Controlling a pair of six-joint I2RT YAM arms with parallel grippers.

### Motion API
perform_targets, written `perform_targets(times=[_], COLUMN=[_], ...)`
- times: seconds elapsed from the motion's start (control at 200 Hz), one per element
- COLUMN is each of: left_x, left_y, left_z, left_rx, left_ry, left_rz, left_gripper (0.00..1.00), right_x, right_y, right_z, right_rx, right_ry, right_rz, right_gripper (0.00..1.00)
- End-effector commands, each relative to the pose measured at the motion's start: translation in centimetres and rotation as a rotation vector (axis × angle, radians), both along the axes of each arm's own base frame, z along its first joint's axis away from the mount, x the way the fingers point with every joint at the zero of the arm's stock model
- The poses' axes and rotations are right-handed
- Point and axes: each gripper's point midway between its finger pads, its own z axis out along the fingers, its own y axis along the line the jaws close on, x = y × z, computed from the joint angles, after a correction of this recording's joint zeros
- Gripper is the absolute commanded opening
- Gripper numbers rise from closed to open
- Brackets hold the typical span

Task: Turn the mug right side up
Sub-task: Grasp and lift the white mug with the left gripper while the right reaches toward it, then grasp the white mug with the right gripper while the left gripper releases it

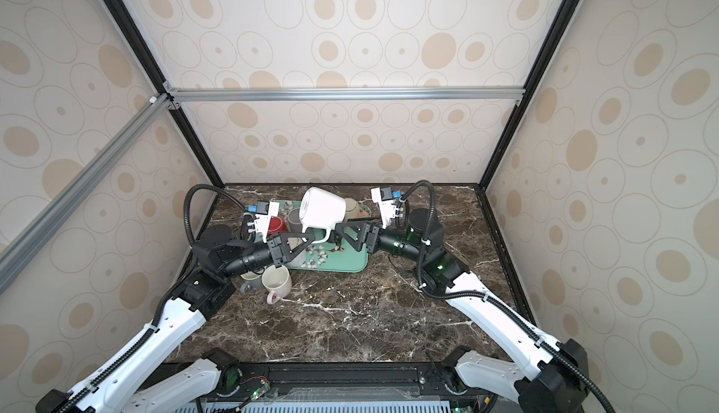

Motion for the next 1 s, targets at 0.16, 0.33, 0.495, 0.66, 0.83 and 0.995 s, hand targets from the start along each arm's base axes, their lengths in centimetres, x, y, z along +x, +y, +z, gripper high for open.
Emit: perform_targets(times=[0.16,0.33,0.495,0.66,0.83,0.995], left_x=[-3.4,-3.3,-2.6,-2.2,-2.1,-2.3], left_y=[-0.2,-0.2,0.3,0.6,0.9,1.3], left_z=[6.5,5.7,3.8,2.2,0.1,-1.1], left_rx=[-0.158,-0.138,-0.108,-0.095,-0.071,-0.056], left_ry=[-0.184,-0.161,-0.125,-0.11,-0.097,-0.095], left_rz=[-0.161,-0.187,-0.187,-0.179,-0.158,-0.13], left_gripper=[0.0,0.0,0.0,0.0,0.24,0.41], right_x=[-0.2,0.1,-0.2,-0.4,-0.7,-0.8], right_y=[2.0,3.2,5.0,6.0,6.1,5.3], right_z=[5.0,6.3,4.3,2.8,1.7,-0.8], right_rx=[0.218,0.308,0.251,0.217,0.194,0.073], right_ry=[0.015,0.024,0.038,0.07,0.06,0.085], right_rz=[0.159,0.233,0.236,0.209,0.16,0.085], right_gripper=[0.71,0.49,0.18,0.0,0.0,0.0])
